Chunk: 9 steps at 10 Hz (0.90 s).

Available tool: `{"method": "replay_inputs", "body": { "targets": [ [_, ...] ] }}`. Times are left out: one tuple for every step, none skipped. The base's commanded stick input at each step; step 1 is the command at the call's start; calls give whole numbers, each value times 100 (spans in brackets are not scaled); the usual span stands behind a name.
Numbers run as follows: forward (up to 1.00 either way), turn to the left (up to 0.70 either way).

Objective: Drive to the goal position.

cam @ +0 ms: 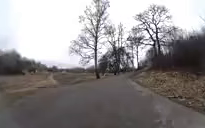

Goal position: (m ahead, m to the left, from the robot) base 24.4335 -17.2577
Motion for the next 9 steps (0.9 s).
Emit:
{"method": "replay_inputs", "body": {
  "targets": [
    [100, 0],
    [100, 0],
    [100, 0],
    [100, 0],
    [100, 0],
    [100, 0],
    [100, 0],
    [100, 0],
    [100, 0]
  ]
}}
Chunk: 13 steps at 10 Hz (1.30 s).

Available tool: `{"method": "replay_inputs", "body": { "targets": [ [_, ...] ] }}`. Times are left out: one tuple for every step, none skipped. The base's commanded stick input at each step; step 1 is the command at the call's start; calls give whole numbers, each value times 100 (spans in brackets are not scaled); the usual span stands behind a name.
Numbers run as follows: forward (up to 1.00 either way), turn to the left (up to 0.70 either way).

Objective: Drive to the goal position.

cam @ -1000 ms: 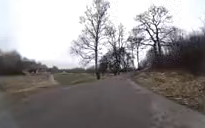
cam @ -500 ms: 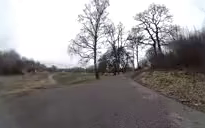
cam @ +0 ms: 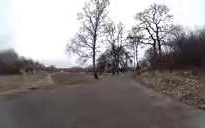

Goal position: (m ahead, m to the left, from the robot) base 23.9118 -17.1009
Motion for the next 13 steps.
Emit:
{"method": "replay_inputs", "body": {
  "targets": [
    [100, 0],
    [100, 0],
    [100, 0],
    [100, 0],
    [100, 0],
    [100, 0],
    [100, 0],
    [100, 0],
    [100, 0],
    [100, 0],
    [100, 0],
    [100, 0],
    [100, 0]
  ]
}}
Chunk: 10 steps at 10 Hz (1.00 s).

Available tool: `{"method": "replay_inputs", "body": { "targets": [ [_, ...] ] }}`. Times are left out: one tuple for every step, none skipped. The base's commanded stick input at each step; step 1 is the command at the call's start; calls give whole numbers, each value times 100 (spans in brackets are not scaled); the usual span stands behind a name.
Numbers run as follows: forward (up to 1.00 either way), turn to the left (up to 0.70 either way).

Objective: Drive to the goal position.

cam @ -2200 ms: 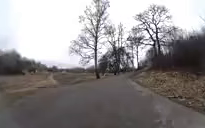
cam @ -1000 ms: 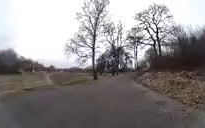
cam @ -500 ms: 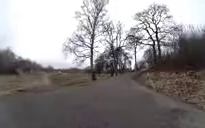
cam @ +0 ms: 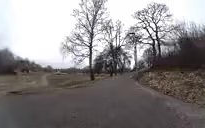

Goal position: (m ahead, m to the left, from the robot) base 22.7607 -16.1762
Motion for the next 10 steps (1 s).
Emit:
{"method": "replay_inputs", "body": {
  "targets": [
    [100, 0],
    [100, 0],
    [100, 0],
    [100, 0],
    [100, 0],
    [100, 0],
    [100, 0],
    [100, 0],
    [100, 0],
    [100, 0]
  ]
}}
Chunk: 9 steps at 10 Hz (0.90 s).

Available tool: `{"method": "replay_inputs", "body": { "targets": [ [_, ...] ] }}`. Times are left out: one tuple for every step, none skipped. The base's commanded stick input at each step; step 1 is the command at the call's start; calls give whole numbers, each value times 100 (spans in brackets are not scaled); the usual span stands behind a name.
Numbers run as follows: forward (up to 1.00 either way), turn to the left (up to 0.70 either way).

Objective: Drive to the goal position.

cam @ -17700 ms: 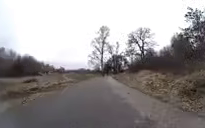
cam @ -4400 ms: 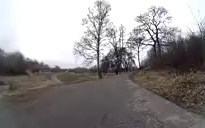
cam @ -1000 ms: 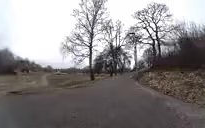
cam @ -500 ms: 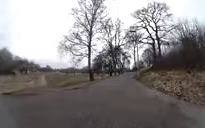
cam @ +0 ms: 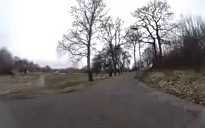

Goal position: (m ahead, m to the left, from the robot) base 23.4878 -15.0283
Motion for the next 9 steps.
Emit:
{"method": "replay_inputs", "body": {
  "targets": [
    [100, 0],
    [100, 0],
    [100, 0],
    [100, 0],
    [100, -8],
    [100, -40],
    [100, -15],
    [100, 0],
    [100, 0]
  ]
}}
